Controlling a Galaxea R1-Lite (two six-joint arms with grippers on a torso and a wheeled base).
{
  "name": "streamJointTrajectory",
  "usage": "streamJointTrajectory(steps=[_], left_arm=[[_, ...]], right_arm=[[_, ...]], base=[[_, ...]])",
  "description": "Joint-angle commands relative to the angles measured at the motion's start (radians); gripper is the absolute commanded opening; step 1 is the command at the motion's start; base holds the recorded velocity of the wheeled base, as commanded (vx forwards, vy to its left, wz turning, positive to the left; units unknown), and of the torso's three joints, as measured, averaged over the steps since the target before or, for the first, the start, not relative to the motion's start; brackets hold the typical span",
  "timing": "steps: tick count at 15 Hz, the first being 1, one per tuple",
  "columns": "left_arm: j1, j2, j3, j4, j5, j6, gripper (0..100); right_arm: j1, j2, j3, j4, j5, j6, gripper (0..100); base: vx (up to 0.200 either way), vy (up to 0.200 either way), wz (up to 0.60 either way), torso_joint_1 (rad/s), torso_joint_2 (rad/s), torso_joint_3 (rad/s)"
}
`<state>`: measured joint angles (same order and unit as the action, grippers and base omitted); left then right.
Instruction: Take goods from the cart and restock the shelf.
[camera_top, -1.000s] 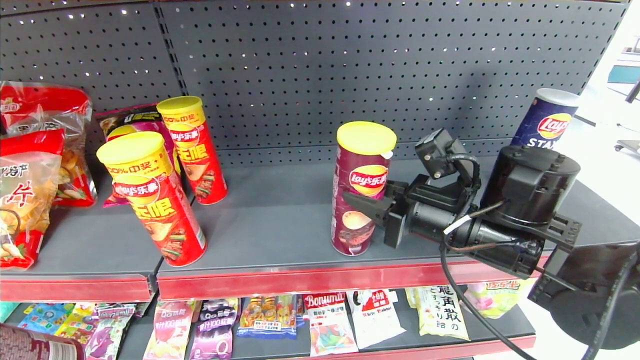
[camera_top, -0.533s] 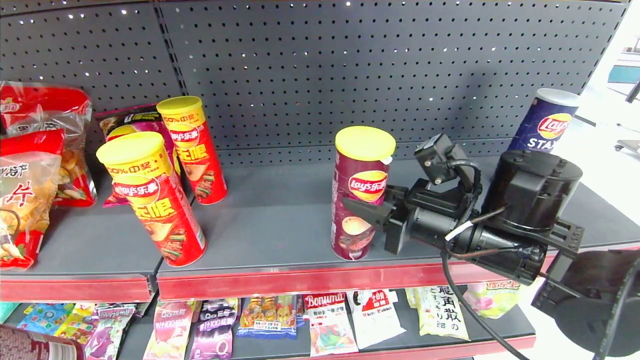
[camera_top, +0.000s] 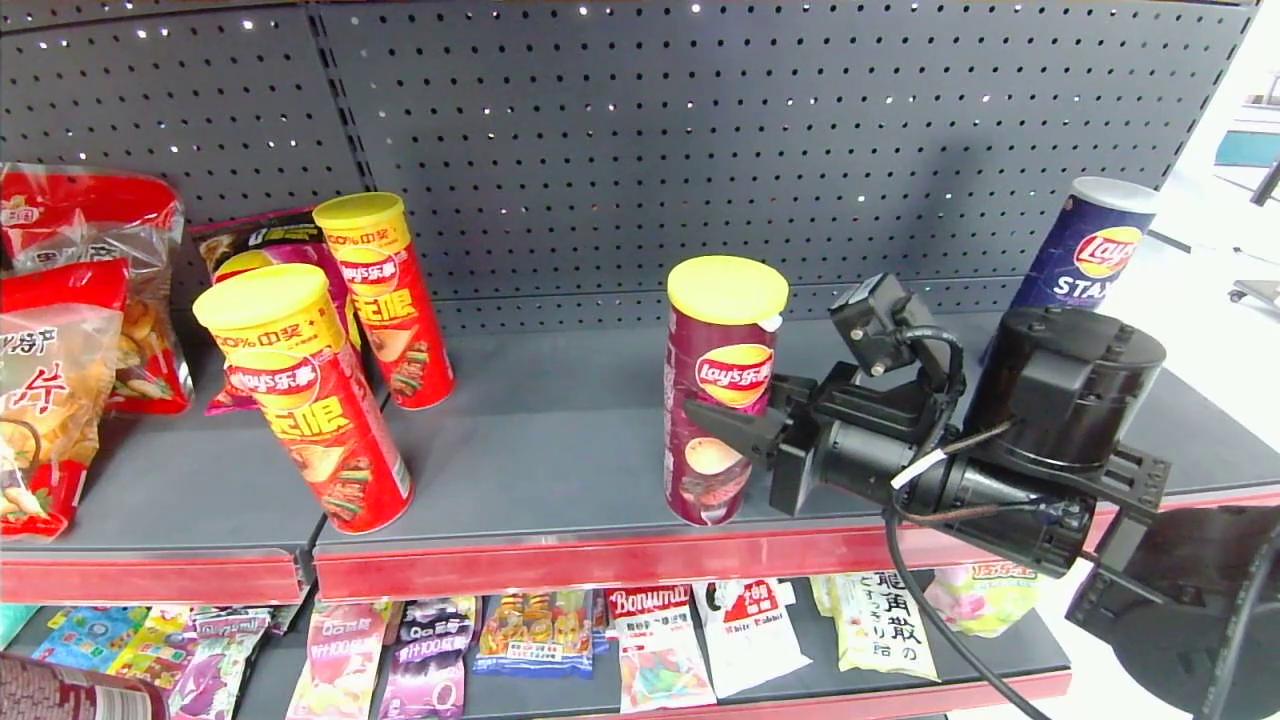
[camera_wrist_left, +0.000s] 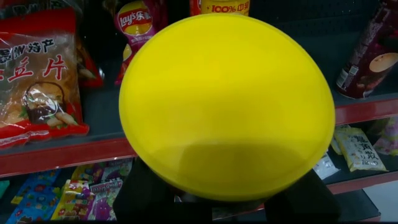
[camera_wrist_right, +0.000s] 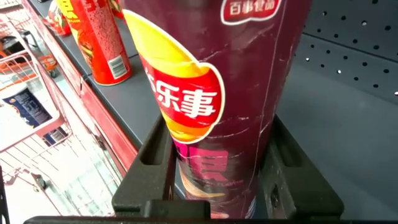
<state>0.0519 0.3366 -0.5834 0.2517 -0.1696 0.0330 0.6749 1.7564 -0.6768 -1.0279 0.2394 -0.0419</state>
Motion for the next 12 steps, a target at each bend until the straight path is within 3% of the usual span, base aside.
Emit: streamJointTrajectory(steps=[1,3,4,12], left_arm=[[0.0,-0.001,-0.001,-0.002,0.001,-0.001,0],[0.002,-0.001,-0.001,0.0,0.001,-0.001,0],[0.002,-0.002,-0.001,-0.002,0.001,-0.001,0],[0.0,-0.007,0.005,0.0,-0.001,0.001,0]], right_arm=[[0.003,0.008,-0.004,0.002,0.001,-0.001,0],[0.003,0.012,-0.004,0.0,0.0,-0.001,0],[0.003,0.015,-0.006,0.0,0.001,0.0,100],[0.0,-0.023,0.006,0.0,-0.022,0.004,100]], base=[[0.0,0.0,0.0,0.0,0.0,0.0],[0.0,0.0,0.0,0.0,0.0,0.0],[0.0,0.0,0.0,0.0,0.0,0.0],[0.0,0.0,0.0,0.0,0.0,0.0]])
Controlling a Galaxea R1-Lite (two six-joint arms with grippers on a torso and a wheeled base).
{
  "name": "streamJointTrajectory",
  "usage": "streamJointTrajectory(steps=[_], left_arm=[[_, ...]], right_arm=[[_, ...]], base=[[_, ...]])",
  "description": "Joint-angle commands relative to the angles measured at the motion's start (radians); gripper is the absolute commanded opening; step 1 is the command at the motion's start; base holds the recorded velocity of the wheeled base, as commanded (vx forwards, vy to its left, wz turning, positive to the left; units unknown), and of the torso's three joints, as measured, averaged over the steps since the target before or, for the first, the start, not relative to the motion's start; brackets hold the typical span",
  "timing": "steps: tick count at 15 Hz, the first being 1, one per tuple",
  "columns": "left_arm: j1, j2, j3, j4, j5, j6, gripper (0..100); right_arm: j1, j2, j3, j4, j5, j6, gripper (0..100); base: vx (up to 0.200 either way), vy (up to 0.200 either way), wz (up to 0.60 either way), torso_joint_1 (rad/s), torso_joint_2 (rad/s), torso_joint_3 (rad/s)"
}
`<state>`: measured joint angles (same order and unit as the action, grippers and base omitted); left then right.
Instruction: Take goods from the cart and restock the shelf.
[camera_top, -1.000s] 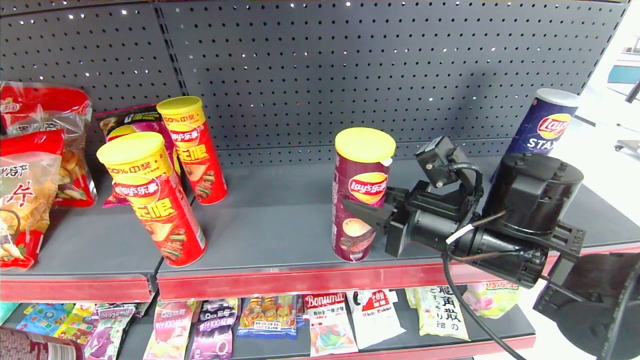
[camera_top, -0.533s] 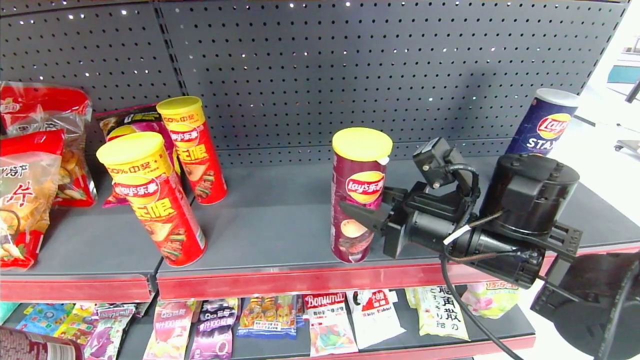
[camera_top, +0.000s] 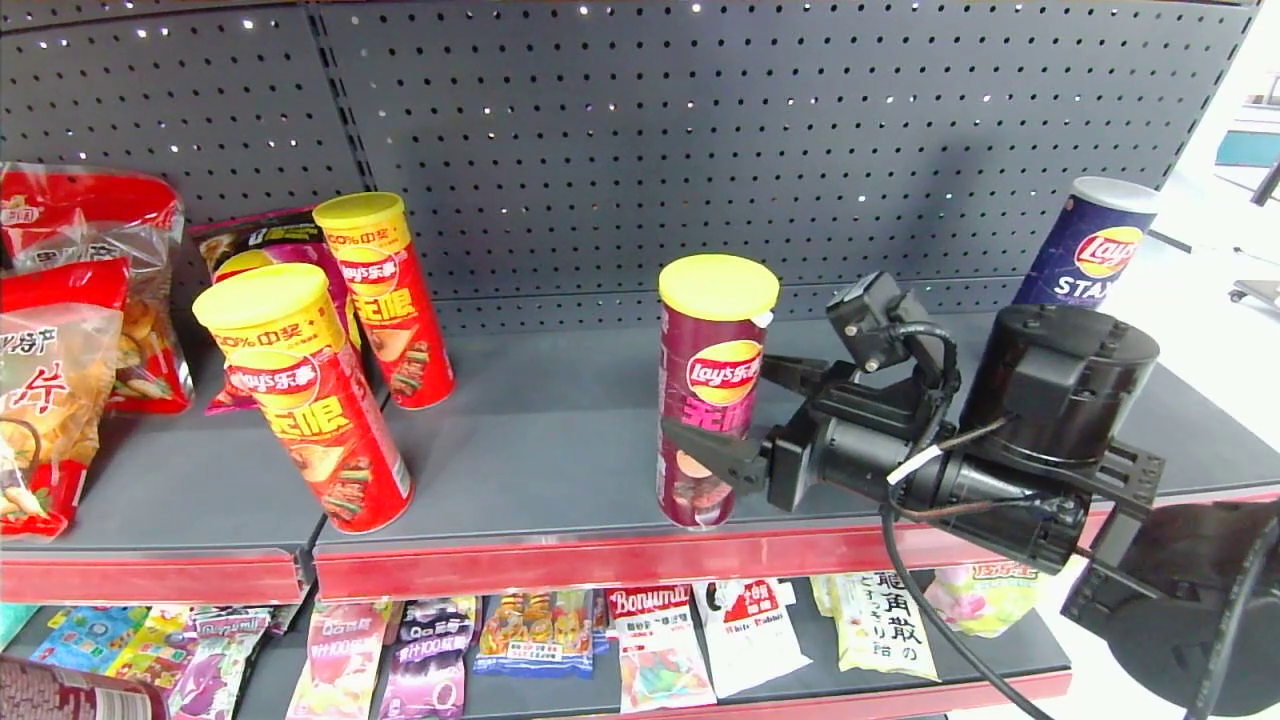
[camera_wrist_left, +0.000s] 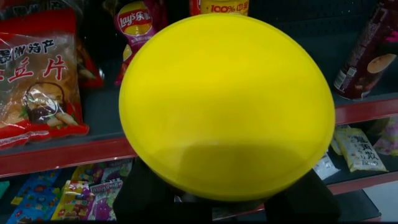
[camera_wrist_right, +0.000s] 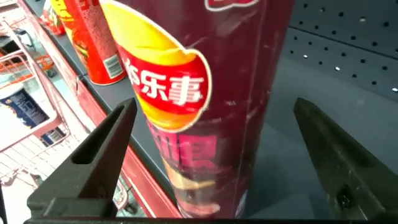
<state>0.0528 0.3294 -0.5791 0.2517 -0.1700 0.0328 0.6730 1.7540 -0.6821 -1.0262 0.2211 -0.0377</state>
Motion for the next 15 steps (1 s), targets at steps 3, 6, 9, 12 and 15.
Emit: streamJointTrajectory(steps=[3,6,9,12,15], left_arm=[[-0.001,0.007,0.001,-0.002,-0.006,-0.001,0],[-0.001,0.016,0.002,-0.002,-0.009,0.001,0],[-0.002,0.03,0.009,0.0,-0.025,-0.001,0],[-0.002,0.065,0.009,0.0,-0.025,0.001,0],[-0.002,0.102,0.001,-0.002,-0.032,0.003,0]], right_arm=[[0.004,-0.097,0.111,-0.002,-0.008,-0.001,100],[0.005,-0.238,0.296,-0.002,-0.008,-0.004,100],[-0.049,-0.4,0.452,0.003,-0.192,-0.027,100],[-0.197,-0.507,0.467,0.017,-0.417,-0.033,100],[-0.251,-0.794,0.355,0.408,-0.318,-0.094,100]], base=[[0.0,0.0,0.0,0.0,0.0,0.0],[0.0,0.0,0.0,0.0,0.0,0.0],[0.0,0.0,0.0,0.0,0.0,0.0],[0.0,0.0,0.0,0.0,0.0,0.0],[0.0,0.0,0.0,0.0,0.0,0.0]])
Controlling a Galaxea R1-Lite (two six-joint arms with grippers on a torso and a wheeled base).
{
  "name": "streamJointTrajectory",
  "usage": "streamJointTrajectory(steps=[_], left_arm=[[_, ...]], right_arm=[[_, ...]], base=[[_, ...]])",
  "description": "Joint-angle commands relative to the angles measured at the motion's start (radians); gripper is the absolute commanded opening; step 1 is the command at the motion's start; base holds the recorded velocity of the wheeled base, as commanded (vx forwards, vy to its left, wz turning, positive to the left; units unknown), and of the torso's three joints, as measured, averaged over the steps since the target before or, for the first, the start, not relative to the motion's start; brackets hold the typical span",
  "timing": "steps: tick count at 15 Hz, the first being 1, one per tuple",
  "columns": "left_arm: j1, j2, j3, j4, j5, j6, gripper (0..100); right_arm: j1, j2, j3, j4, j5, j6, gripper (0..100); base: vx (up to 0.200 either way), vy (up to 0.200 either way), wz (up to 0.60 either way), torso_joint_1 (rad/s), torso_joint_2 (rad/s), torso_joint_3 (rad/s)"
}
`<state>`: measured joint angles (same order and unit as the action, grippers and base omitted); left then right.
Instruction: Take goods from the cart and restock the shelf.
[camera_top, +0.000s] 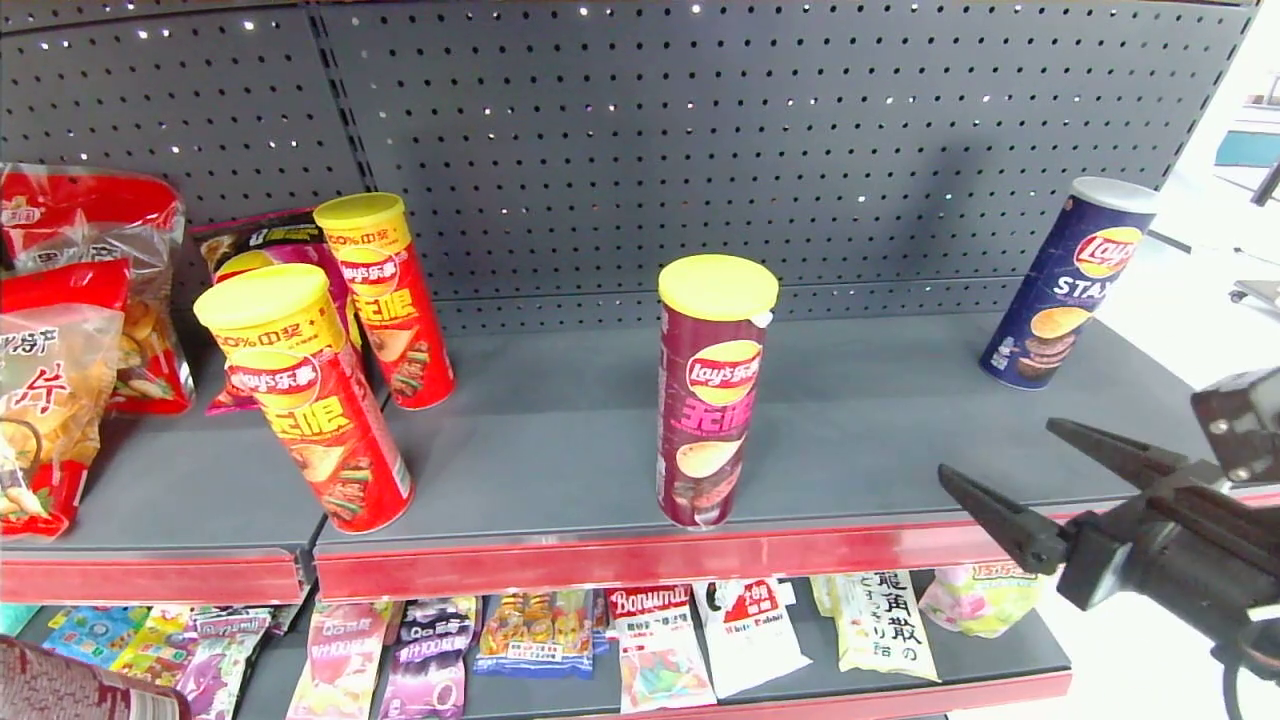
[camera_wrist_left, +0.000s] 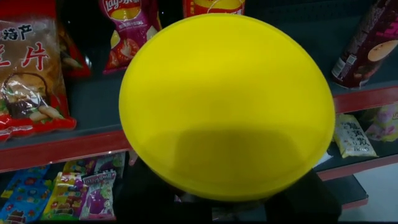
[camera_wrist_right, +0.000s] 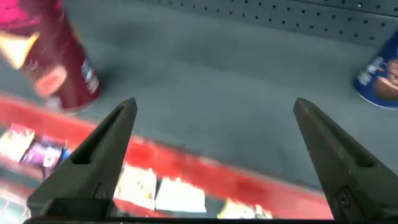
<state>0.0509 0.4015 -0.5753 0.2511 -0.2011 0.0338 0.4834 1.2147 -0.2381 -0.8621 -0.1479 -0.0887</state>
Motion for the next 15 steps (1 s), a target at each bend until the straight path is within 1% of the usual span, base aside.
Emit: streamJointTrajectory(steps=[1,2,3,4,5,6,7,8,9,10,11,12,13,14,15], left_arm=[[0.0,0.03,-0.003,-0.001,-0.001,0.001,0],[-0.002,0.051,-0.006,-0.004,-0.001,0.003,0],[0.0,0.057,-0.005,-0.004,-0.001,0.015,0],[-0.002,0.053,0.003,-0.004,-0.001,0.038,0],[0.0,0.05,0.006,-0.003,-0.001,0.049,0],[0.0,0.048,0.009,-0.003,-0.001,0.052,0],[-0.002,0.048,0.025,-0.006,-0.008,0.052,0],[0.0,0.045,0.032,-0.006,-0.015,0.052,0],[0.0,0.043,0.037,-0.006,-0.02,0.052,0],[0.0,0.039,0.037,-0.006,-0.02,0.052,0],[0.0,0.036,0.038,-0.006,-0.02,0.052,0],[0.0,0.033,0.041,-0.006,-0.02,0.052,0],[0.0,0.026,0.043,-0.006,-0.021,0.052,0],[0.0,0.022,0.043,-0.006,-0.021,0.051,0],[0.0,0.02,0.043,-0.006,-0.02,0.047,0]], right_arm=[[-0.062,-0.254,-0.089,0.244,0.051,-0.043,100],[-0.144,-0.417,-0.236,0.609,0.059,-0.063,100],[-0.19,-0.538,-0.323,0.874,0.051,-0.063,100],[-0.23,-0.636,-0.36,1.054,0.036,-0.063,100],[-0.272,-0.699,-0.376,1.155,0.005,-0.062,100],[-0.322,-0.751,-0.372,1.216,-0.013,-0.055,100],[-0.451,-0.848,-0.34,1.301,-0.019,-0.051,100],[-0.549,-0.896,-0.311,1.344,-0.018,-0.051,100],[-0.666,-0.968,-0.256,1.364,-0.002,-0.054,100],[-0.721,-1.023,-0.185,1.353,0.033,-0.062,100],[-0.721,-1.066,-0.129,1.325,0.099,-0.071,100],[-0.69,-1.115,-0.052,1.261,0.194,-0.077,100],[-0.684,-1.12,0.042,1.123,0.269,-0.095,100],[-0.667,-1.1,0.115,0.974,0.289,-0.095,100],[-0.654,-1.067,0.141,0.925,0.295,-0.095,100]], base=[[0.0,0.0,0.0,0.0,0.0,0.0],[0.0,0.0,0.0,0.0,0.0,0.0],[0.0,0.0,0.0,0.0,0.0,0.0],[0.0,0.0,0.0,0.0,0.0,0.0],[0.0,0.0,0.0,0.0,0.0,0.0],[0.0,0.0,0.0,0.0,0.0,0.0],[0.0,0.0,0.0,0.0,0.0,0.0],[0.0,0.0,0.0,0.0,0.0,0.0],[0.0,0.0,0.0,0.0,0.0,0.0],[0.0,0.0,0.0,0.0,0.0,0.0],[0.0,0.0,0.0,0.0,0.0,0.0],[0.0,0.0,0.0,0.0,0.0,0.0],[0.0,0.0,0.0,0.0,0.0,0.0],[0.0,0.0,0.0,0.0,0.0,0.0],[0.0,0.0,0.0,0.0,0.0,0.0]])
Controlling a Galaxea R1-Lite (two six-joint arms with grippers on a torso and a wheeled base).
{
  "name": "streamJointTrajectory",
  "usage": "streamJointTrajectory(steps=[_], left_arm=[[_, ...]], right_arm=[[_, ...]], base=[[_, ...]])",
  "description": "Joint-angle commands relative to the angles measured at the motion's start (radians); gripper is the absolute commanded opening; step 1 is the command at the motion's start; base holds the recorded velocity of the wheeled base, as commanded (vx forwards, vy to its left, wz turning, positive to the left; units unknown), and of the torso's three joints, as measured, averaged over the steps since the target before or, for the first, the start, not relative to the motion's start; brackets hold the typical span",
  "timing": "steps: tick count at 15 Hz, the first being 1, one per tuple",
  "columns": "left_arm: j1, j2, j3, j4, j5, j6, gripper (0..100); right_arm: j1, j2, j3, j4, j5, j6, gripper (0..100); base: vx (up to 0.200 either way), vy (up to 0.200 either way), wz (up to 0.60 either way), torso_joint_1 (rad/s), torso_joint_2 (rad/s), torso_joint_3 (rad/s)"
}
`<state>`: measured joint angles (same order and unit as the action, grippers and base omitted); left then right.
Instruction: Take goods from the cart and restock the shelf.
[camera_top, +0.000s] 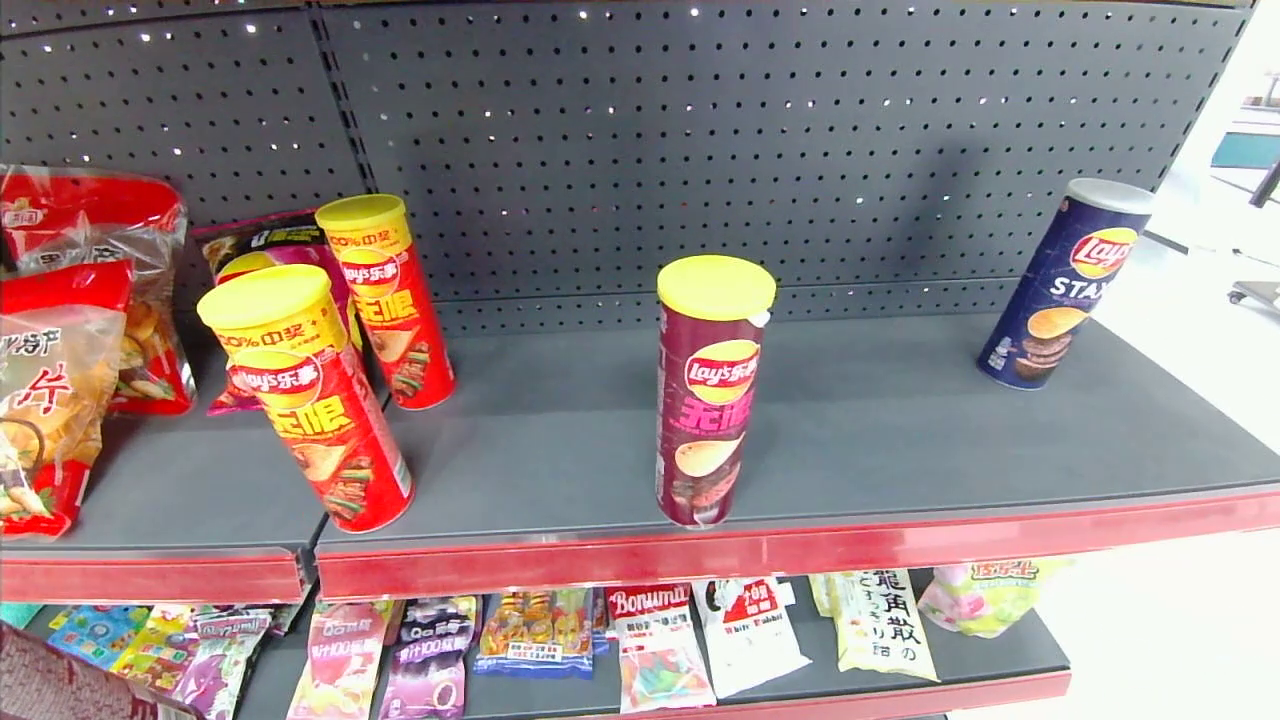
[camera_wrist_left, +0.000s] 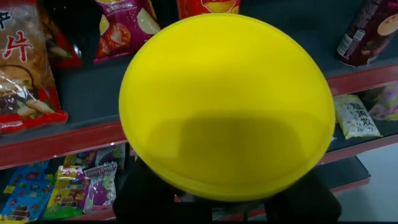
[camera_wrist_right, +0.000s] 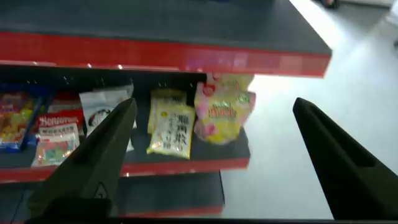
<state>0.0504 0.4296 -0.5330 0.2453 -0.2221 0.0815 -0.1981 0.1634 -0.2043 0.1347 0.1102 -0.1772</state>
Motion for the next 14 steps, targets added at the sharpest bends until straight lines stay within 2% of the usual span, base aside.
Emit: streamJointTrajectory(steps=[1,3,5,8,10,14], left_arm=[[0.0,-0.015,0.004,0.0,0.0,-0.003,0],[0.0,-0.022,0.002,0.0,0.0,-0.005,0],[0.0,-0.028,0.008,0.0,0.0,-0.006,0],[-0.001,-0.052,0.028,0.0,-0.013,-0.014,0],[0.0,-0.071,0.038,0.002,-0.048,-0.025,0],[0.0,-0.049,0.041,0.002,-0.065,-0.026,0]], right_arm=[[0.049,0.002,0.106,-0.072,0.04,-0.007,100],[0.111,0.044,0.078,-0.07,0.039,0.012,100],[0.137,-0.033,0.14,-0.069,0.04,0.016,100],[0.146,-0.085,0.154,-0.072,0.036,0.084,100],[0.147,-0.085,0.204,-0.147,-0.03,0.122,100],[0.147,-0.085,0.204,-0.135,-0.044,0.17,100]], base=[[0.0,0.0,0.0,0.0,0.0,0.0],[0.0,0.0,0.0,0.0,0.0,0.0],[0.0,0.0,0.0,0.0,0.0,0.0],[0.0,0.0,0.0,0.0,0.0,0.0],[0.0,0.0,0.0,0.0,0.0,0.0],[0.0,0.0,0.0,0.0,0.0,0.0]])
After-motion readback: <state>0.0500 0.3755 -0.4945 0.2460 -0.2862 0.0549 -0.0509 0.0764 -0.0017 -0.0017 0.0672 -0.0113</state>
